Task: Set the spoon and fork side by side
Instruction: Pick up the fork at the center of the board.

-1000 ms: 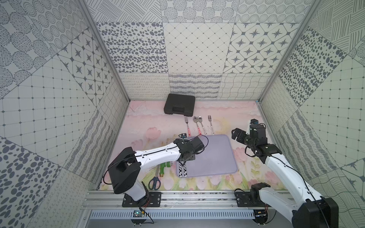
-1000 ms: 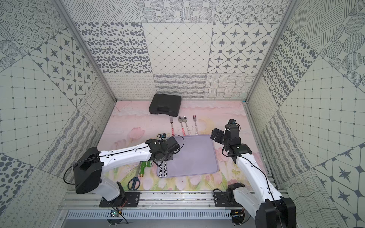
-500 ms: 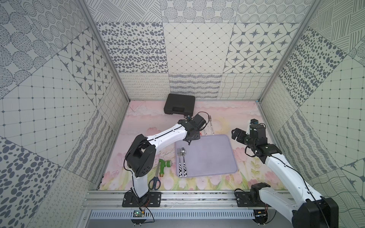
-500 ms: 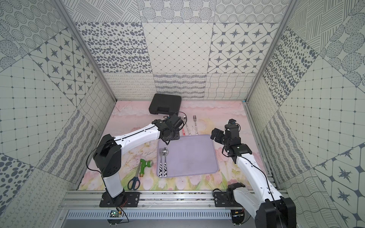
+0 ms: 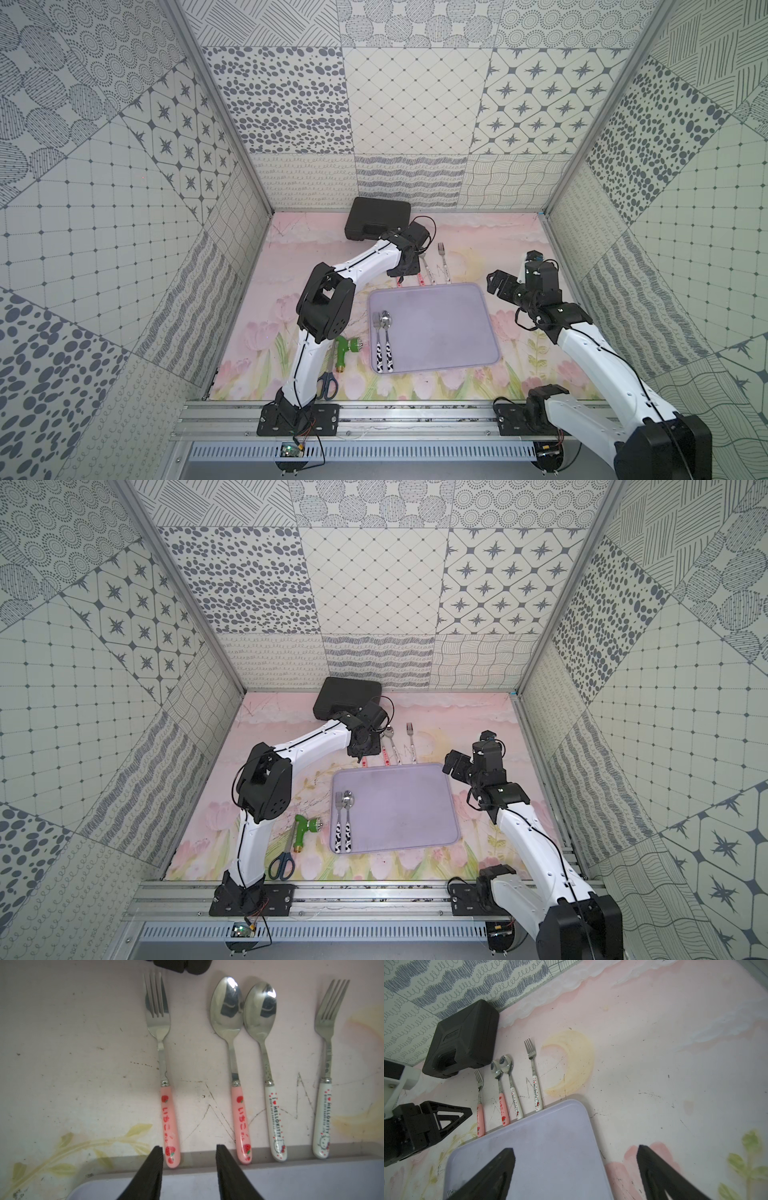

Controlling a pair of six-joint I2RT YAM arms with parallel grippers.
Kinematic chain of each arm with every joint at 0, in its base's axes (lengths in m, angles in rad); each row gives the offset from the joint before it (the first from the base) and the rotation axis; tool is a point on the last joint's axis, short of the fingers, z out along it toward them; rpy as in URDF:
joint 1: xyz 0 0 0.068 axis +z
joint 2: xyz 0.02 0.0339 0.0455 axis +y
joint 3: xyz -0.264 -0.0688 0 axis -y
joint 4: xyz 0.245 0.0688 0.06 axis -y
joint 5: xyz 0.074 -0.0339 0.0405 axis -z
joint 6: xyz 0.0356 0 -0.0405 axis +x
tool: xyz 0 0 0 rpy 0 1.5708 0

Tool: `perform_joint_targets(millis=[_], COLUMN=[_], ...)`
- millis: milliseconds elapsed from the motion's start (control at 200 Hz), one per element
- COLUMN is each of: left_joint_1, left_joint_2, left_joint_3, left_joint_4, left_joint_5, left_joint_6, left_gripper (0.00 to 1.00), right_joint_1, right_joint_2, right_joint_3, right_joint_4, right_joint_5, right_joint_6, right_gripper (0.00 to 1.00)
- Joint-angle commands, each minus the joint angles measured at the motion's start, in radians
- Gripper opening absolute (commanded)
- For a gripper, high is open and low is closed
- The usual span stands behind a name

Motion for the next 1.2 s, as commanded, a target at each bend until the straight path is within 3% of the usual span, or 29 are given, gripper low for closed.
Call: perform_joint_targets(millis=[0,700,966,1196], left_joint_1=[0.036,0.081,0.081,0.082], left_joint_2=[0.045,0.185,0.192,0.188], left_joint_3=[0.048,0.148,0.151,0.166], left_joint_4=[-0.063,-0.102,-0.111,-0.135], left_joint_5=[0.019,0.041,0.031,0.004], left_joint_6=[0.047,0.073,0.071,0.067], left_gripper=[0.46,0.34,0.20,0.02], right_joint_1=[0.005,0.005,0.005,0.006], right_joint_2=[0.005,0.010,0.010,0.009], right_joint_3=[-0.003,-0.005,-0.004,-0.003], right_joint_4=[0.016,0.017,0.016,0.017], right_joint_5=[0.002,0.007,0.006,0.005], right_joint_6=[-0.010,-0.010,-0.010,-0.010], right_gripper=[0.97,0.97,0.97,0.97])
